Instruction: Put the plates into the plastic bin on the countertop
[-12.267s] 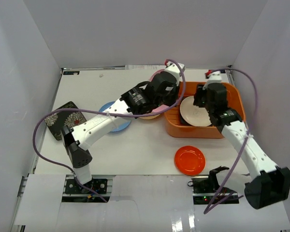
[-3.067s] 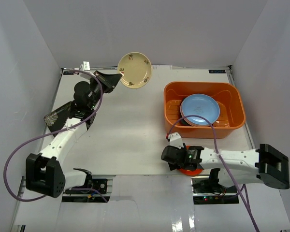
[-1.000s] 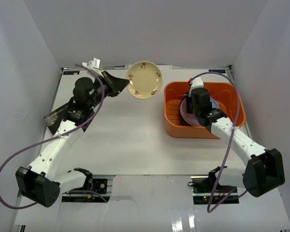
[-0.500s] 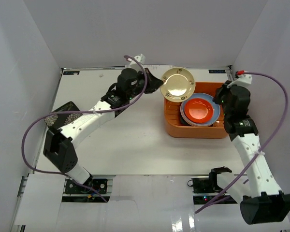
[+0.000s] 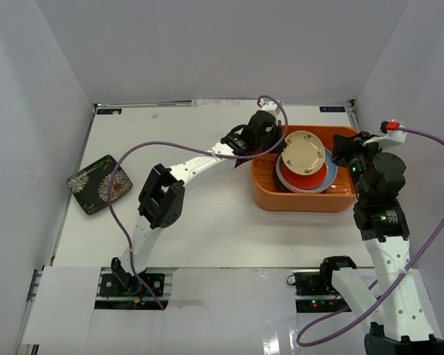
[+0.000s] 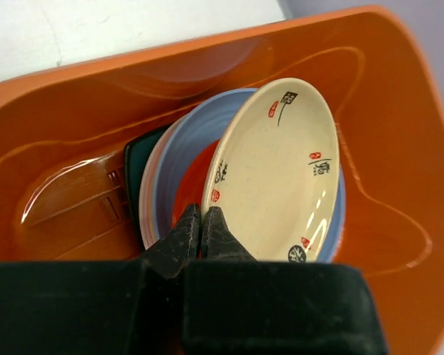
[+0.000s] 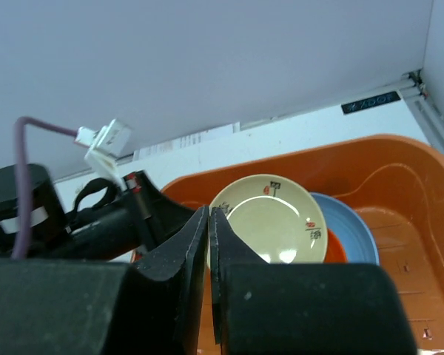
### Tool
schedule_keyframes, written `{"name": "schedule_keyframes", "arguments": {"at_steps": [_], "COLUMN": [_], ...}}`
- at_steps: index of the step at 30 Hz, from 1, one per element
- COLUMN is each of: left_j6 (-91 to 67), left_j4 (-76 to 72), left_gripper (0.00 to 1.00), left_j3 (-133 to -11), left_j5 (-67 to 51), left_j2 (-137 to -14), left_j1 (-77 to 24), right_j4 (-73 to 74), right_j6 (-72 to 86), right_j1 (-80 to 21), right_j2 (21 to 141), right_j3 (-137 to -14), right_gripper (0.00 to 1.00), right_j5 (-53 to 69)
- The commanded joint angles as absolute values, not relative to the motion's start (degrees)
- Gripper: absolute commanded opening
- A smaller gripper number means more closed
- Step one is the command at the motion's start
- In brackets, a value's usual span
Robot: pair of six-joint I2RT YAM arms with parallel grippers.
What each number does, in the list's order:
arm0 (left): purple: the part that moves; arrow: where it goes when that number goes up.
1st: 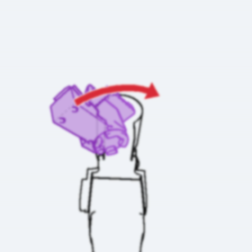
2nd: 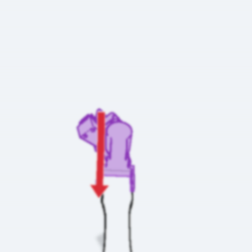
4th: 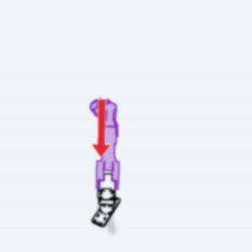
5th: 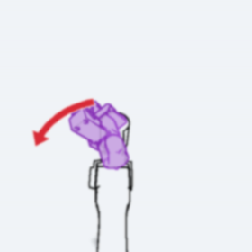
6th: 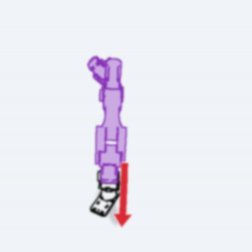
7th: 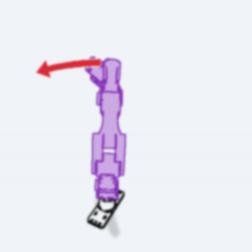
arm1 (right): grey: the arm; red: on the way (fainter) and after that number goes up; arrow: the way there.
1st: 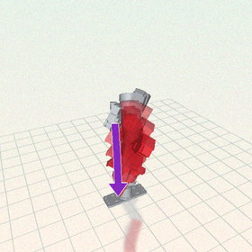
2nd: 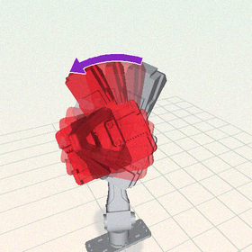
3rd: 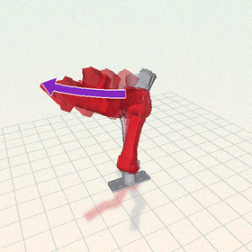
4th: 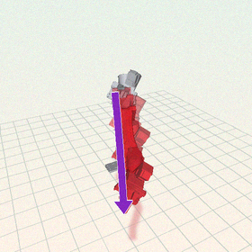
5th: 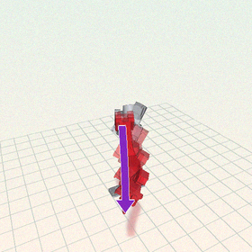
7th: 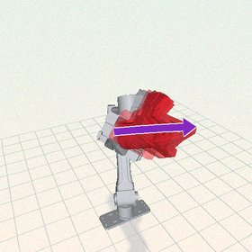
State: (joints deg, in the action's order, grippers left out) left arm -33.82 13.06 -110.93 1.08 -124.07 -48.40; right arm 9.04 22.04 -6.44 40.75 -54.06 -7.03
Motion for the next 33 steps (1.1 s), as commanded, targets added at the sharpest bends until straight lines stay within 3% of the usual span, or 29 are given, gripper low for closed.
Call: {"name": "schedule_keyframes", "arguments": {"at_steps": [1, 4, 5, 6, 9, 10, 11, 16, 21, 27, 33], "left_j6": [-32.96, -32.87, -32.78, -32.70, -31.30, -30.59, -29.28, -25.49, -21.37, -18.10, -20.56], "left_j4": [15.91, 16.70, 16.96, 17.48, 17.93, 17.84, 17.75, 16.27, 6.69, 6.50, 21.43], "left_gripper": [0.00, 0.00, 0.08, 0.31, 0.70, 0.89, 0.98, 0.98, 0.98, 0.98, 0.98], "left_j3": [-118.03, -123.02, -124.44, -125.67, -129.28, -129.98, -129.90, -123.77, -96.20, -71.68, -65.84], "left_j5": [2.55, 0.97, 0.53, 0.09, 0.09, 0.09, 0.35, 1.14, 6.67, 22.23, 31.17], "left_j2": [-126.73, -131.02, -131.74, -132.36, -132.28, -130.71, -129.56, -117.45, -87.81, -59.01, -39.49], "left_j1": [-48.78, -49.13, -49.22, -49.22, -49.22, -49.13, -48.96, -47.73, -47.55, -47.99, -47.99], "right_j4": [8.09, 6.86, 6.59, 6.50, 7.03, 6.94, 6.68, 3.70, 0.44, -5.18, -11.24], "right_j6": [23.20, 23.91, 24.08, 24.17, 24.17, 24.26, 24.52, 27.41, 30.49, 26.47, 28.56], "right_j1": [-6.24, -6.24, -6.24, -6.33, -6.33, -6.33, -6.33, -6.33, -11.06, -41.80, -53.60], "right_j2": [40.08, 39.46, 39.29, 39.20, 39.46, 39.38, 39.29, 39.64, 44.81, 58.48, 82.20], "right_j3": [-52.30, -51.07, -50.54, -50.54, -51.50, -51.68, -51.77, -51.94, -53.26, -56.24, -67.92], "right_gripper": [0.10, 0.11, 0.11, 0.12, 0.17, 0.20, 0.22, 0.33, 0.43, 0.51, 0.53], "right_j5": [-3.78, -1.68, -1.32, -0.54, 3.42, 4.56, 7.18, 14.75, 23.82, 5.12, 2.55]}}
